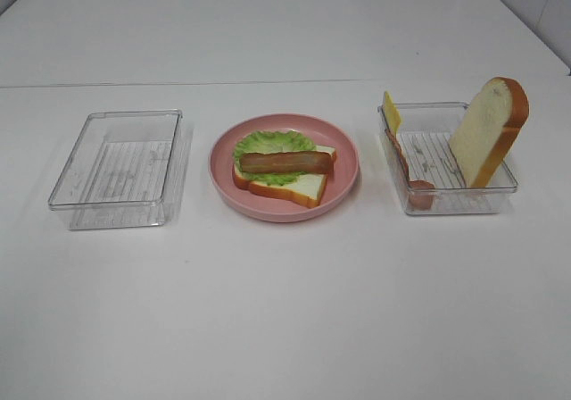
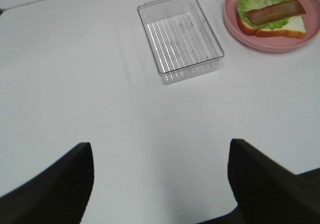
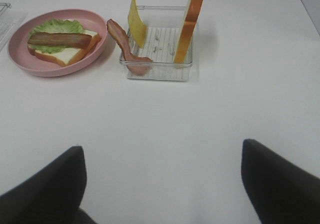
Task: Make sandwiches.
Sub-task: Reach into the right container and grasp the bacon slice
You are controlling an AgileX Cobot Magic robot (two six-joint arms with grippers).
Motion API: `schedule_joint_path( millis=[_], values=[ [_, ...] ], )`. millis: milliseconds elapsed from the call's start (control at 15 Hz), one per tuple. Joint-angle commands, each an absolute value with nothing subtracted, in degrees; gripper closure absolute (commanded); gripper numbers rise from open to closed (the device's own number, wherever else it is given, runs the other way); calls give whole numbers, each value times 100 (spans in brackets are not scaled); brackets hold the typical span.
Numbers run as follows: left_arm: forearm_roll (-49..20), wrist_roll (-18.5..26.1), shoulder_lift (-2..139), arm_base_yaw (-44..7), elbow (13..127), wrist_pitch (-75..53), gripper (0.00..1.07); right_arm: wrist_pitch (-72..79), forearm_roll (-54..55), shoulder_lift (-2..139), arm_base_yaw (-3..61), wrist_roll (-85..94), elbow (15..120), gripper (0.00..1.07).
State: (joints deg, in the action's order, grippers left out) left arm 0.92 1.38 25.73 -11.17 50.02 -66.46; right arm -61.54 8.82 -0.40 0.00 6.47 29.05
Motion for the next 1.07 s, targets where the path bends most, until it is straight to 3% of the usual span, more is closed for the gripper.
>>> schedule_joint_path(
  millis=[67, 467, 1067],
  values=[
    [0, 120, 1255, -1129, 3999, -6108, 35, -6091, 894, -74, 0, 659, 2888, 27],
    [-34, 97, 86, -1129, 3335, -6096, 35, -5592, 922, 430, 0, 527, 3083, 28],
    [0, 0, -160, -1129, 2865, -5964, 35, -4091, 1266, 4228, 0, 1049, 4171, 32]
  ],
)
